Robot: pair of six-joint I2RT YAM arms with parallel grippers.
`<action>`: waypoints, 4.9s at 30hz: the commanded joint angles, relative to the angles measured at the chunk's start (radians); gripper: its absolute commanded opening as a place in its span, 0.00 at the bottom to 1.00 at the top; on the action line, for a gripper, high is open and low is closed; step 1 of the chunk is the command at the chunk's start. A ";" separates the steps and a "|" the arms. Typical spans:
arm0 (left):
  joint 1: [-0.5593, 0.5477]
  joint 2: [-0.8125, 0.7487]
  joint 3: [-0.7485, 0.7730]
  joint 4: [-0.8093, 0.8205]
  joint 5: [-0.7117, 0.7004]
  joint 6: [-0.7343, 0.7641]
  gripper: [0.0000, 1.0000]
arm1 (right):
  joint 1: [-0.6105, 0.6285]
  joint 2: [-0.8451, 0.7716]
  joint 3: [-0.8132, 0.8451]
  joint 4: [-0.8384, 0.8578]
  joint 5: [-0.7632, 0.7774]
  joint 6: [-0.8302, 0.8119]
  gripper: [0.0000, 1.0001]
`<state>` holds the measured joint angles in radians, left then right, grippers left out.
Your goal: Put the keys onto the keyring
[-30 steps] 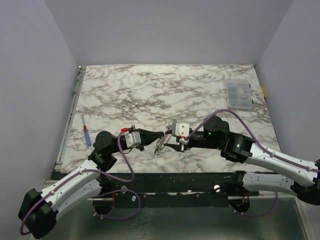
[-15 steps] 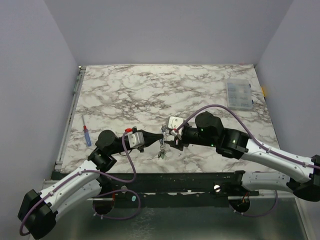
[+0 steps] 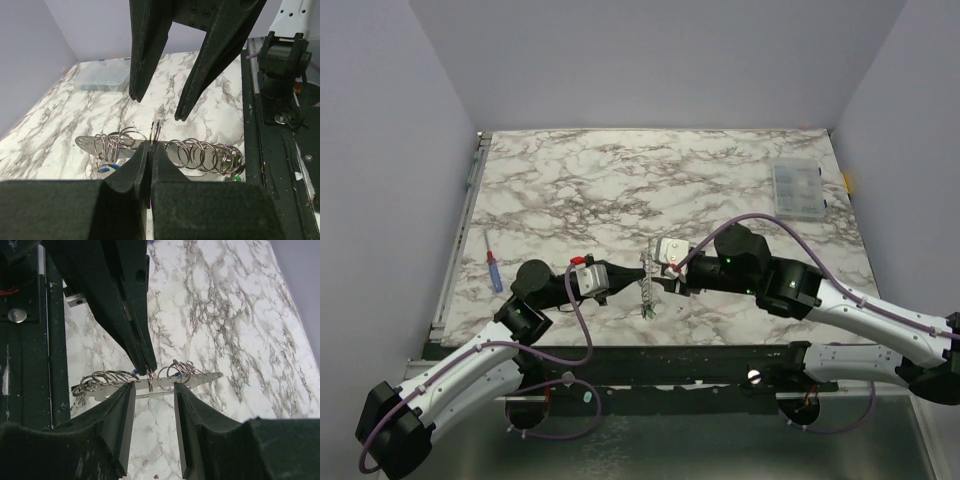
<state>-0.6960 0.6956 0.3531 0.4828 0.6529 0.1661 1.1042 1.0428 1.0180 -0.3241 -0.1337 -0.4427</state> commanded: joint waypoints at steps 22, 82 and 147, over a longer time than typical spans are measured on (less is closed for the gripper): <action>-0.005 -0.005 0.030 -0.012 0.010 0.006 0.00 | 0.000 0.099 0.070 -0.037 -0.064 -0.074 0.34; -0.008 -0.031 0.034 -0.032 0.030 0.018 0.00 | -0.002 0.126 0.043 -0.066 -0.038 -0.091 0.01; -0.010 0.012 0.016 0.122 0.103 -0.016 0.00 | -0.003 -0.176 -0.275 0.425 -0.170 -0.007 0.01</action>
<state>-0.7029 0.7109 0.3531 0.5819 0.7708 0.1425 1.1023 0.8677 0.7189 0.0433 -0.2657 -0.4637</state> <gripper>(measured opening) 0.092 0.017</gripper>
